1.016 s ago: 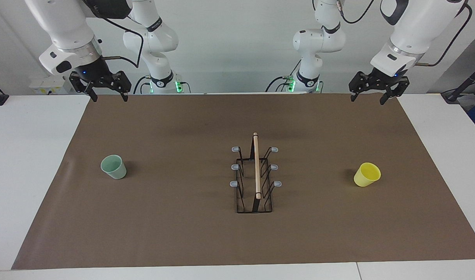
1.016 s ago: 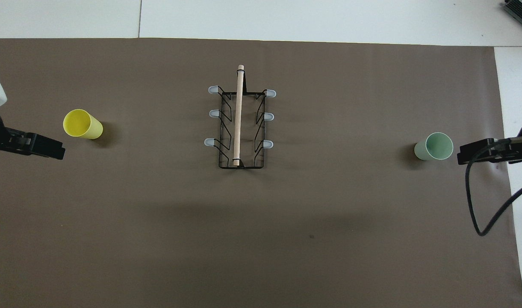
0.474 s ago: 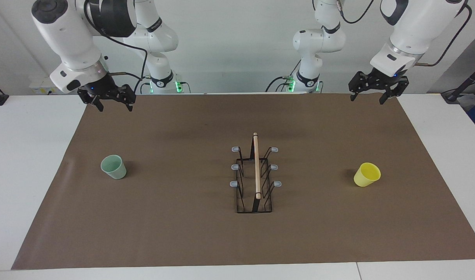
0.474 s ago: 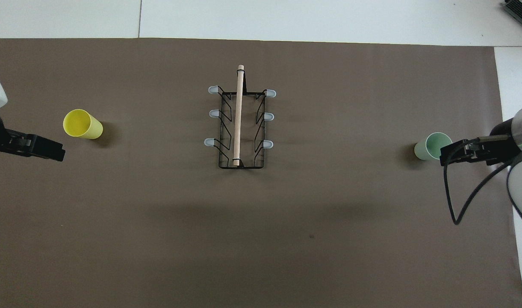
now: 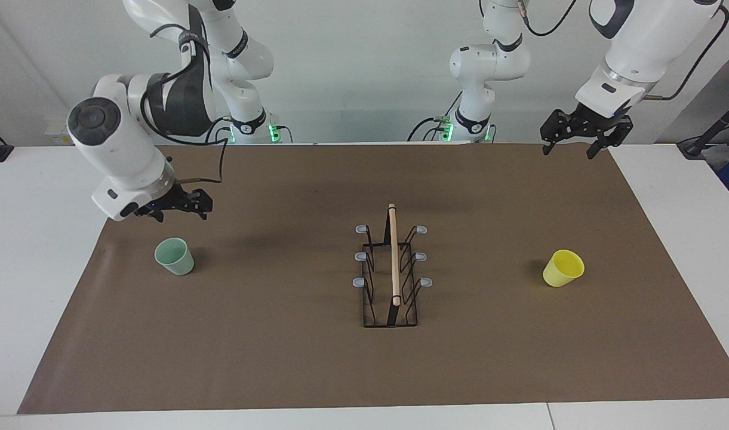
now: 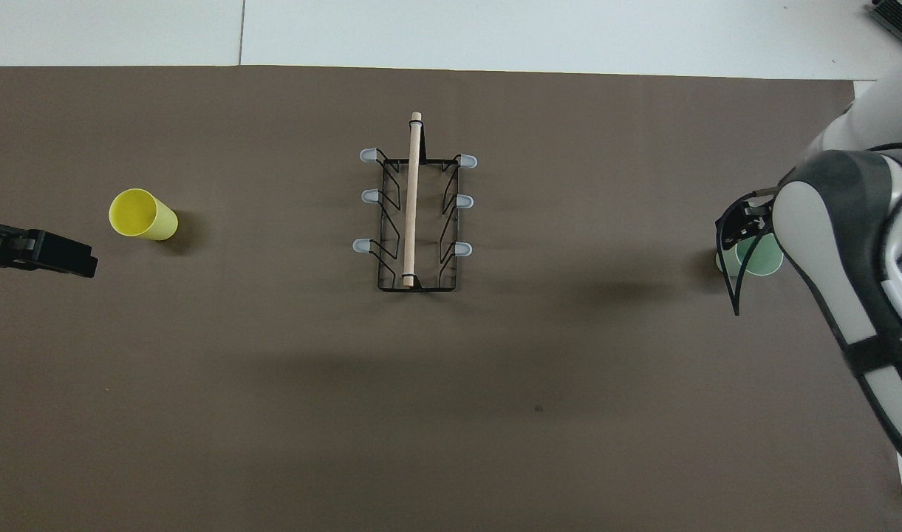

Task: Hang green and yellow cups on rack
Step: 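Grasp the green cup with the right gripper while the left gripper opens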

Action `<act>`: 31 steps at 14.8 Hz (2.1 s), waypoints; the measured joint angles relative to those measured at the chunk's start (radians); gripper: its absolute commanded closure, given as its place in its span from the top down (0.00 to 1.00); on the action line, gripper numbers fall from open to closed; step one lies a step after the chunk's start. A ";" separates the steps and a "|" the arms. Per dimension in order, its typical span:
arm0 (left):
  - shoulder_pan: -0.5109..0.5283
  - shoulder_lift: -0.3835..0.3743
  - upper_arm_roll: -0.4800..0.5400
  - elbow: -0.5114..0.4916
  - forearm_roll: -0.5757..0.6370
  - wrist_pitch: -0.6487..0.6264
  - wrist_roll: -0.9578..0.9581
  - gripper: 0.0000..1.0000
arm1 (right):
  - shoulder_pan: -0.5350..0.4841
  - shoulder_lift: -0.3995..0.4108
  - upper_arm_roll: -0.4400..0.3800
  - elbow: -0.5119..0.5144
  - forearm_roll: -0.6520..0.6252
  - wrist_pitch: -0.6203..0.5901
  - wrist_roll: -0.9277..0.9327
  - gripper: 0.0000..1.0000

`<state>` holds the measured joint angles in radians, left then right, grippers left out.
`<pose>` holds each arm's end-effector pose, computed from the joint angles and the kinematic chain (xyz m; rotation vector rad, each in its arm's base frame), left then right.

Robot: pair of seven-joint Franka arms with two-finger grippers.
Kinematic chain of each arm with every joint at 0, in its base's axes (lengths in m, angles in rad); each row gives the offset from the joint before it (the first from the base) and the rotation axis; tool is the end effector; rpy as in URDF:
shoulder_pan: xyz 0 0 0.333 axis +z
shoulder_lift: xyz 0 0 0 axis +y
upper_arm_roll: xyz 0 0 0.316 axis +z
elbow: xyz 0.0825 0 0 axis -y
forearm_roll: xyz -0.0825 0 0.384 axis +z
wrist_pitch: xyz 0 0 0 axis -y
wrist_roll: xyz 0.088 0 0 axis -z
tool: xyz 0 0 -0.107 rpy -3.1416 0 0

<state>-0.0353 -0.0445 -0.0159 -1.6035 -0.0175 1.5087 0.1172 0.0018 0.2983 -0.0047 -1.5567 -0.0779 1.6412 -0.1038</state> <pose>0.5331 -0.0295 0.6281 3.1110 -0.2635 -0.0776 0.6268 -0.0093 0.4594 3.0518 0.1753 -0.3340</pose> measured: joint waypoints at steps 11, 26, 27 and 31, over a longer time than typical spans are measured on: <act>0.137 0.270 0.007 0.215 -0.151 0.056 -0.387 1.00 | 0.131 0.263 0.094 0.010 -0.607 0.010 -0.475 1.00; 0.286 0.719 0.008 0.492 -0.309 0.258 -1.022 0.96 | 0.137 0.148 0.098 -0.448 -1.144 0.215 -0.608 0.99; 0.295 0.741 0.008 0.493 -0.335 0.295 -1.056 0.97 | 0.136 0.148 0.098 -0.457 -1.160 0.216 -0.608 0.99; 0.344 0.767 0.010 0.461 -0.439 0.361 -1.183 1.00 | 0.133 0.148 0.097 -0.480 -1.209 0.218 -0.608 0.99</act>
<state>0.3084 0.7224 -0.0060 -1.1422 -0.4561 1.8697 -1.0658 0.1352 0.4464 0.0926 -2.0364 -1.2868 1.8594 -0.7119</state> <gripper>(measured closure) 0.000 0.004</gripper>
